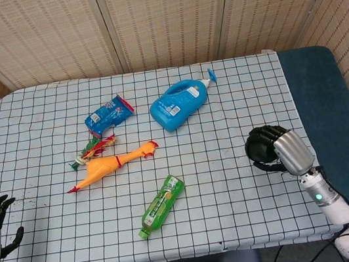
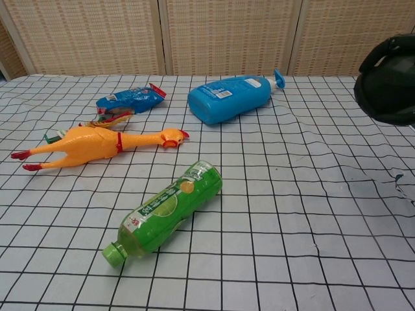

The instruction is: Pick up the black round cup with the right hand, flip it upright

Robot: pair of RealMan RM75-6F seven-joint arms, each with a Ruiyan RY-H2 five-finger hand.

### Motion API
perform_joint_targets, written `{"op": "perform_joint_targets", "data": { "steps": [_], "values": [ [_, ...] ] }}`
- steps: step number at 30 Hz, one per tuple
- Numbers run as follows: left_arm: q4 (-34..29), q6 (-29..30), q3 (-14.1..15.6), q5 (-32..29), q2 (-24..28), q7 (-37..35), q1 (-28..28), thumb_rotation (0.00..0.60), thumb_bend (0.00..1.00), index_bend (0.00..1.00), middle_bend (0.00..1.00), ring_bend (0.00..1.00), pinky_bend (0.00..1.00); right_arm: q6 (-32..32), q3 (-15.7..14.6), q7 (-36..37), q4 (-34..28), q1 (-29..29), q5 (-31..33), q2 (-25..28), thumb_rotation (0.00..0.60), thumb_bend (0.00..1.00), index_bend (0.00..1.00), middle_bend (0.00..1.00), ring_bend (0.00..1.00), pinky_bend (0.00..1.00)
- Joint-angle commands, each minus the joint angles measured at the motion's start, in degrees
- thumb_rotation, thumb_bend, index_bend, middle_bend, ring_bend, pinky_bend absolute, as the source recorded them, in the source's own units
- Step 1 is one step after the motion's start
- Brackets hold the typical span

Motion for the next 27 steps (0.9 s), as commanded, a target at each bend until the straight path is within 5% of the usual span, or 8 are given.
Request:
{"op": "perform_joint_targets", "data": {
  "steps": [1,6,9,11,20,27],
  "values": [
    [0.00,-0.12,0.00,-0.03,-0.03,0.08,-0.06,0.600,0.35,0.19,0.13,0.19,0.32,-15.50,1.70,-24.87,-11.03,-1.63,19.09,8.69,0.600,0.32,0.77,0.61,0.54,0.51],
    [-0.11,-0.37,0.06,-0.12,0.00,0.27,-0.13,0.600,0.35,0.19,0.13,0.19,0.32,-12.80,4.22,-41.47,-13.21,-1.30,30.91,6.75,0.600,0.32,0.77,0.61,0.54,0.51],
    [-0.14,-0.38,0.07,-0.14,0.06,0.22,-0.13,0.600,0.35,0.19,0.13,0.19,0.32,-12.40,4.58,-39.82,-13.12,-0.91,29.61,5.47,0.600,0.32,0.77,0.61,0.54,0.51],
    [-0.13,-0.33,0.06,-0.16,0.09,0.14,-0.10,0.600,0.35,0.19,0.13,0.19,0.32,-12.44,4.37,-34.00,-12.80,-0.94,25.51,5.09,0.600,0.32,0.77,0.61,0.54,0.51],
    [-0.05,-0.30,0.19,-0.05,0.05,0.08,-0.03,0.600,0.35,0.19,0.13,0.19,0.32,-0.68,-0.64,15.19,-6.86,-0.45,-5.34,4.50,0.600,0.32,0.77,0.61,0.54,0.52],
    [-0.20,-0.49,0.18,-0.14,0.15,0.18,-0.11,0.600,0.35,0.19,0.13,0.19,0.32,3.75,-0.83,19.57,-5.96,-0.57,-8.29,5.19,0.600,0.32,0.77,0.61,0.54,0.52]
  ]
}}
